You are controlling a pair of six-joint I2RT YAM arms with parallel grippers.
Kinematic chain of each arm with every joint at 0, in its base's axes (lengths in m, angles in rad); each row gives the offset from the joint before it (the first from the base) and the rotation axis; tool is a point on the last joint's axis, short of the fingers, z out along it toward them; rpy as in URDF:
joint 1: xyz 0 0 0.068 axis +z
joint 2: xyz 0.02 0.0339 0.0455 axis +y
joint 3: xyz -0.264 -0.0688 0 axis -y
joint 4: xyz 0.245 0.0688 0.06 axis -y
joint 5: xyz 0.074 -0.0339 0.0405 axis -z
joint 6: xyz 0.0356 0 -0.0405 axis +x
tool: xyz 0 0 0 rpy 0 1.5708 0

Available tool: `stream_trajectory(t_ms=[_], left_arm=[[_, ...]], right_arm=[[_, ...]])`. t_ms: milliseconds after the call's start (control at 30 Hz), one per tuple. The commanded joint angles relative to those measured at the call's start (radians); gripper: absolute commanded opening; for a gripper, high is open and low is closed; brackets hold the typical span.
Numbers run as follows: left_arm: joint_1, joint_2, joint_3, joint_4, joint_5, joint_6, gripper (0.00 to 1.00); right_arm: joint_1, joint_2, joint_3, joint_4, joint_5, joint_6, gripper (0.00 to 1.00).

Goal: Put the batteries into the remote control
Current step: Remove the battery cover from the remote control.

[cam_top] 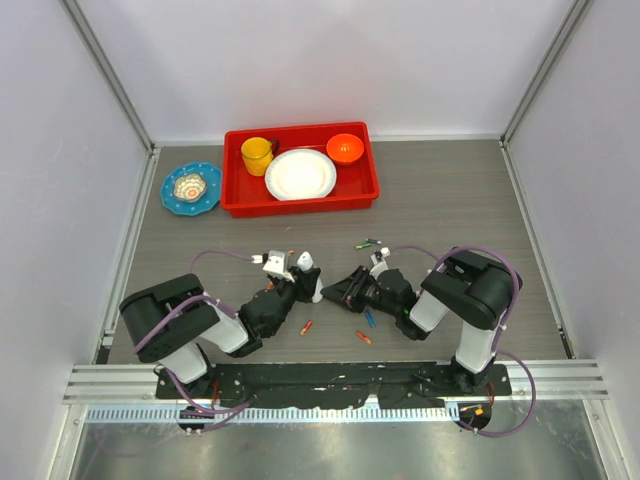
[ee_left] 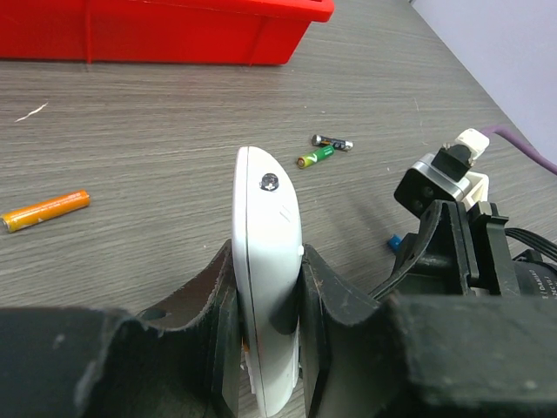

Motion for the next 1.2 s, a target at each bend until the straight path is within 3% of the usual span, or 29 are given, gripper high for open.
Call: stream_trajectory(t_ms=[0,1167], left_arm=[[-0.017,0.012,-0.008,0.211,-0.003,0.037,0.0],[-0.025,-0.003,-0.026,0.211,-0.021,0.028,0.0]], right_arm=[[0.001,-0.053,0.006,0.103,0.006,-0.012,0.26],[-0.002,-0.102,-0.023,0.025,0.034,-0.067,0.26]])
